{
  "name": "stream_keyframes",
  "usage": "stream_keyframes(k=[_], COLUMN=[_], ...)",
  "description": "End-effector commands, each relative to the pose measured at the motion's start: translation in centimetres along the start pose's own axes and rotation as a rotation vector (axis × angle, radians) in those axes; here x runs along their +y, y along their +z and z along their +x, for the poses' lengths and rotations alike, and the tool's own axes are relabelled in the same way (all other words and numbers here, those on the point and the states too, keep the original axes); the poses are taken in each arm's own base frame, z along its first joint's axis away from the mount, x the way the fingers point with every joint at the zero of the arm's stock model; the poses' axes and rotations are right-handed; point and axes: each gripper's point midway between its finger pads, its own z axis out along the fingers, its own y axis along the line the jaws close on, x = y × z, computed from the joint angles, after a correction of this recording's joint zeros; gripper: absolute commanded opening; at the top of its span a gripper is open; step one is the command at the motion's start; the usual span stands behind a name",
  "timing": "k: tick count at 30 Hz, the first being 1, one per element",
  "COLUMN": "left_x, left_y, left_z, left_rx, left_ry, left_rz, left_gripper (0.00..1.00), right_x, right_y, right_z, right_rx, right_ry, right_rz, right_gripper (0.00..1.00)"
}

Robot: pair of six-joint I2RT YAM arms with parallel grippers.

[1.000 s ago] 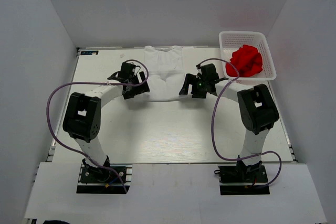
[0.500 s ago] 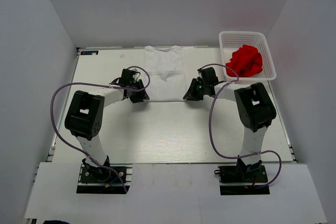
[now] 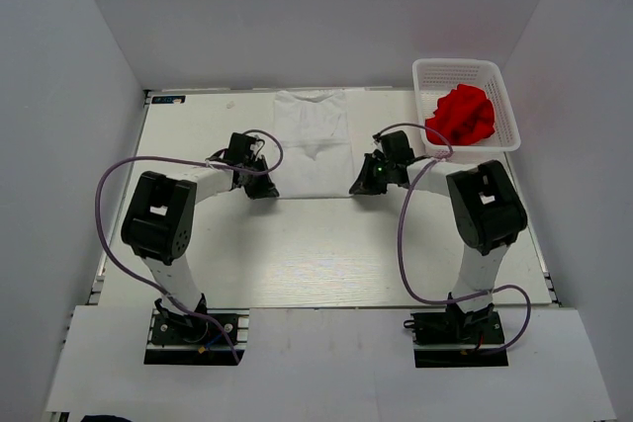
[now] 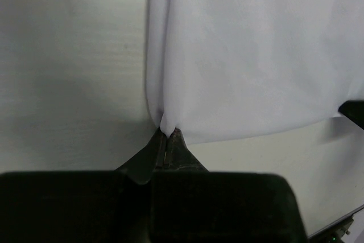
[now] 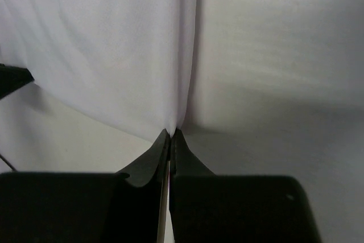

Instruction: Fold and stack the t-shirts

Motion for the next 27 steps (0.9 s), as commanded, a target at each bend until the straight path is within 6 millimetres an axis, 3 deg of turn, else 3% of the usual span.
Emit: stream_keyframes(k=[1, 6, 7, 10, 11, 12, 13, 16, 20, 25, 27], left_x=[1.8, -0.3, -1.1, -2.3, -2.4, -2.5, -2.2, -4.0, -5.5, -6.6, -6.6], left_y=[-2.6, -7.9, -8.8, -12.1, -12.8, -14.3, -14.5, -17.2, -19.9, -20.6, -19.9], left_z=[3.7, 4.5, 4.6, 5.1, 5.3, 5.5, 6.0, 5.9, 4.5, 3.2, 3.0], left_rx=[0.113, 0.102, 0.105, 0.087, 0.084, 0.079, 0.096, 0.053, -0.039, -0.099, -0.089], left_ry=[-0.020, -0.009, 0.001, 0.028, 0.028, 0.043, 0.048, 0.089, 0.114, 0.132, 0.129], left_rz=[-0.090, -0.044, -0.022, 0.021, 0.023, 0.027, 0.016, 0.099, 0.151, 0.190, 0.184], left_gripper=[0.00, 0.00, 0.00, 0.00, 0.00, 0.00, 0.00, 0.00, 0.00, 0.00, 0.00], right_x=[0.2, 1.8, 1.1, 2.4, 2.7, 4.3, 4.8, 6.8, 7.5, 8.1, 8.0], right_y=[-3.0, -8.8, -9.5, -12.3, -13.0, -15.0, -15.5, -18.6, -20.3, -20.9, -20.6], right_z=[2.3, 4.4, 5.9, 6.2, 7.2, 7.1, 6.6, 5.9, 5.5, 4.5, 4.3], right_rx=[0.045, 0.042, 0.098, 0.084, 0.121, 0.101, 0.078, -0.017, -0.063, -0.116, -0.112], right_ry=[-0.077, -0.234, -0.237, -0.306, -0.304, -0.340, -0.359, -0.437, -0.453, -0.457, -0.445], right_rz=[0.030, 0.006, 0.034, -0.004, -0.021, -0.076, -0.088, -0.131, -0.136, -0.143, -0.137], right_gripper=[0.00, 0.00, 0.00, 0.00, 0.00, 0.00, 0.00, 0.00, 0.00, 0.00, 0.00])
